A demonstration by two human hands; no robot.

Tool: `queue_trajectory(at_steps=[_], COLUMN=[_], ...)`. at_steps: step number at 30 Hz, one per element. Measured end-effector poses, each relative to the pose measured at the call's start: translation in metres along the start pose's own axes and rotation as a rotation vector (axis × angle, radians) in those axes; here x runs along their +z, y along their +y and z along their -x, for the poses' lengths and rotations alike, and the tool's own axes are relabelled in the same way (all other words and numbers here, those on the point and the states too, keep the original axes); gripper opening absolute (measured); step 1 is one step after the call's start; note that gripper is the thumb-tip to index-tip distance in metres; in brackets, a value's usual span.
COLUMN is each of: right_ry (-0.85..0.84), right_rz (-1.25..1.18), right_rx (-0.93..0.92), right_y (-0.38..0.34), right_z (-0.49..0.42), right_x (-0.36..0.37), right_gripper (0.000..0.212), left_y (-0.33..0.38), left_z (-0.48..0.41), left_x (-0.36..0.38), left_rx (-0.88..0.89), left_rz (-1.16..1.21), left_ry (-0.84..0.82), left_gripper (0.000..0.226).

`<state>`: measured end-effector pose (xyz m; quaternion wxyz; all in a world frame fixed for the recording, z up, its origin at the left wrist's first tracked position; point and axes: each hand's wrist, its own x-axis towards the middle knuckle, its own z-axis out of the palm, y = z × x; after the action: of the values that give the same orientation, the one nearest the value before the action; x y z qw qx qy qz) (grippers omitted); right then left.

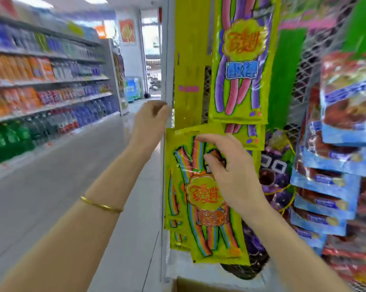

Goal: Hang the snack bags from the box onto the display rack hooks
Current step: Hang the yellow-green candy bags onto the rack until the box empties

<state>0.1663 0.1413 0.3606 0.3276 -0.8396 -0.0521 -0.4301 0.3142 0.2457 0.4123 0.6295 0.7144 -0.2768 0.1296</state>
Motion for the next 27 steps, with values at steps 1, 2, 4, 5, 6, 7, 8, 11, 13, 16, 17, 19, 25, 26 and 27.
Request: queue_trajectory(at_steps=[1,2,4,5,6,7,8,11,13,16,17,19,25,26,27], right_ry=[0.013,0.028,0.059,0.072,0.090,0.109,0.128,0.190,0.217,0.200,0.187,0.169,0.107,0.105,0.100], right_rz=[0.000,-0.001,0.012,0.023,0.034,0.048,0.069,0.142,0.171,0.205,0.215,0.249,0.271,0.273,0.276], right_rx=[-0.011,-0.013,0.006,0.023,0.036,0.046,0.051,0.035,0.034,0.066,0.074,0.088,0.148,0.149,0.154], right_y=[-0.001,-0.001,0.001,0.001,0.001,0.000,-0.002,-0.009,-0.012,-0.015,-0.017,-0.019,-0.025,-0.026,-0.027], right_z=[-0.009,-0.017,-0.029,-0.034,-0.038,-0.042,-0.045,-0.053,-0.059,-0.063,-0.064,-0.066,-0.073,-0.074,-0.074], right_x=[0.000,0.000,0.005,0.008,0.011,0.015,0.019,0.030,0.032,0.032,0.032,0.030,0.024,0.023,0.023], right_gripper=[0.038,0.038,0.039,0.040,0.040,0.041,0.042,0.047,0.049,0.051,0.053,0.056,0.053,0.052,0.052], left_y=[0.003,0.005,0.007,0.007,0.008,0.007,0.007,0.006,0.010,0.012,0.012,0.013,0.021,0.022,0.022], left_z=[-0.008,-0.014,-0.020,-0.023,-0.025,-0.026,-0.027,-0.024,-0.020,-0.021,-0.021,-0.021,-0.019,-0.019,-0.020], left_x=[0.004,0.007,0.012,0.014,0.015,0.014,0.014,0.013,0.013,0.011,0.010,0.009,0.010,0.010,0.010], left_rx=[0.014,0.015,-0.009,-0.042,-0.088,-0.132,-0.170,-0.201,-0.171,-0.183,-0.193,-0.212,-0.213,-0.217,-0.224], left_rz=[0.003,0.009,0.053,0.105,0.164,0.216,0.252,0.287,0.340,0.417,0.431,0.434,0.435,0.435,0.430], left_ry=[-0.004,-0.006,-0.006,0.003,0.008,0.003,-0.016,-0.117,-0.175,-0.199,-0.199,-0.177,-0.181,-0.172,-0.164], left_gripper=[0.014,0.017,0.028,0.031,0.033,0.036,0.038,0.040,0.031,0.032,0.032,0.025,0.017,0.015,0.015])
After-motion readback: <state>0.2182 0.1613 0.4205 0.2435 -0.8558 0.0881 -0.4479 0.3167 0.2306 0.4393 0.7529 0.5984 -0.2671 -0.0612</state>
